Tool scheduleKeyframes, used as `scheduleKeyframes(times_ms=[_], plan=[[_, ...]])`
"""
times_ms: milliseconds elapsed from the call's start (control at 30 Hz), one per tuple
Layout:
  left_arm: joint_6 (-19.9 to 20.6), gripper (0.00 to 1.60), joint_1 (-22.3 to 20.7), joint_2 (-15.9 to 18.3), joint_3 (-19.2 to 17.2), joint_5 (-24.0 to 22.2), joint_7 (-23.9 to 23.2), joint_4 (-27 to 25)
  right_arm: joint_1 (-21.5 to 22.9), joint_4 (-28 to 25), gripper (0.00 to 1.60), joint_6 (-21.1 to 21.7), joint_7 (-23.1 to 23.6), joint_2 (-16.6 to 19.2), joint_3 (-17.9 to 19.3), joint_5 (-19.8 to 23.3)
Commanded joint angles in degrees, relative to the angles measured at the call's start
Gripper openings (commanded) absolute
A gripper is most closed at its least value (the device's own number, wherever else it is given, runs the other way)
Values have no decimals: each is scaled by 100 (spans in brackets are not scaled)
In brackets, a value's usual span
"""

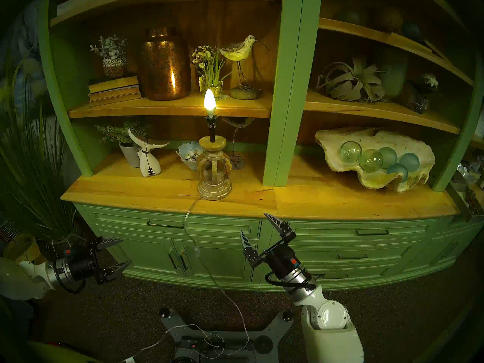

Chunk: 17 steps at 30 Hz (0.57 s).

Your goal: Grab cable and switch light on

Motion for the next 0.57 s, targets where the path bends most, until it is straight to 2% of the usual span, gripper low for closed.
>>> scheduleKeyframes(times_ms=[0,533], plan=[[-48,160,86,117,-242,-176,-83,-5,14,-227,160,9,-28,-44,-4,11],[-48,160,377,142,-544,-391,-315,-10,-8,-265,160,47,-41,-101,28,-34]])
